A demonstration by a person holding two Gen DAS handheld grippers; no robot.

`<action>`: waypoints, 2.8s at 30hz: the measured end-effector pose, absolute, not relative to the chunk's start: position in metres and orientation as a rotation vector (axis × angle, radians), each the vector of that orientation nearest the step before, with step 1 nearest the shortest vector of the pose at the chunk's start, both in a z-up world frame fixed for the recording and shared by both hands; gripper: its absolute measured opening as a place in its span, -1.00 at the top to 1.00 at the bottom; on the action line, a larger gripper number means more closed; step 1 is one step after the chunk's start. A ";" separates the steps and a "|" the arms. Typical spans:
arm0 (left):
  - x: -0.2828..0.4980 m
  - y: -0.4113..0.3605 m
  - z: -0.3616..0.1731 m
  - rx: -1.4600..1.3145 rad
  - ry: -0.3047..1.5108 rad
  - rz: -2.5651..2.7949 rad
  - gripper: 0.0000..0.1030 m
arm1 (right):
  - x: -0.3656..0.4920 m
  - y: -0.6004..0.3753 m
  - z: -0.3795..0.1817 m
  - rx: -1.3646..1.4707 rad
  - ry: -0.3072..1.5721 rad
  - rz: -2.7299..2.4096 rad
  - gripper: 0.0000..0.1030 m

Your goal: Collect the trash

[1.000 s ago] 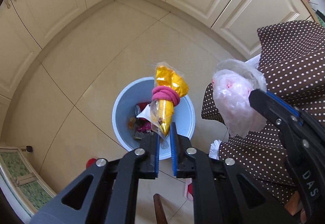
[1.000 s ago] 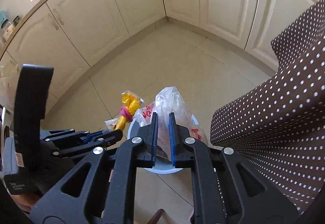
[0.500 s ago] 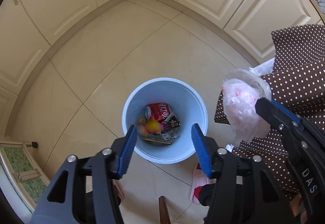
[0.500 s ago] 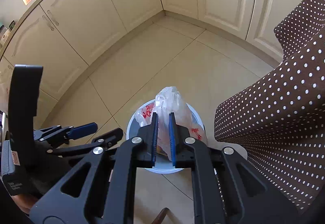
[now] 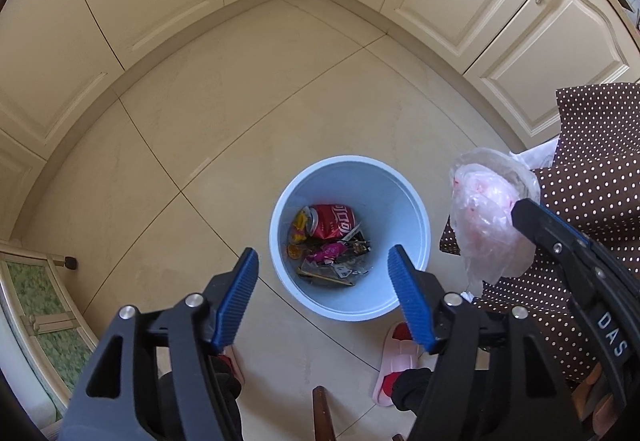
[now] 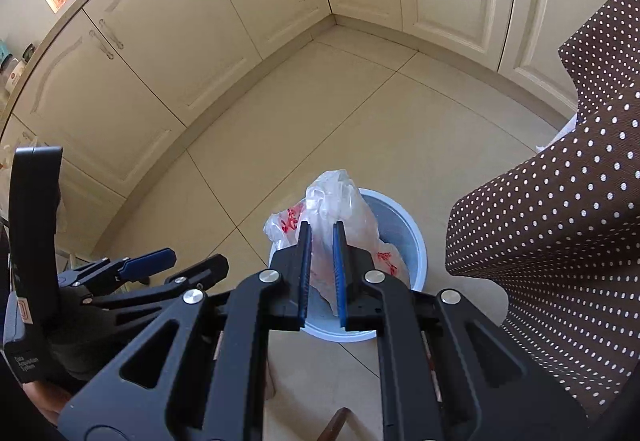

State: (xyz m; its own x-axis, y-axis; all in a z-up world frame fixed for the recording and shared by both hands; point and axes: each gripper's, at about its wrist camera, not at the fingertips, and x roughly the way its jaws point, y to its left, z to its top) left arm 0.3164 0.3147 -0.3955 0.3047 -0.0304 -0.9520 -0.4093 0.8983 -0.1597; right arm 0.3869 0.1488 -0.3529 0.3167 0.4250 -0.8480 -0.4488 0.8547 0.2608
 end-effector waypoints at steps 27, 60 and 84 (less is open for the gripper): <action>0.277 0.303 -0.298 -0.291 1.026 0.349 -0.40 | 0.340 0.137 -0.264 -0.145 0.840 0.527 0.01; 0.000 0.086 0.027 -0.056 0.231 0.192 -0.84 | 0.027 -0.092 0.024 -0.061 0.100 0.229 -0.83; -0.024 0.069 0.035 -0.029 0.191 0.173 -0.84 | 0.005 -0.113 0.025 -0.029 0.071 0.223 -0.86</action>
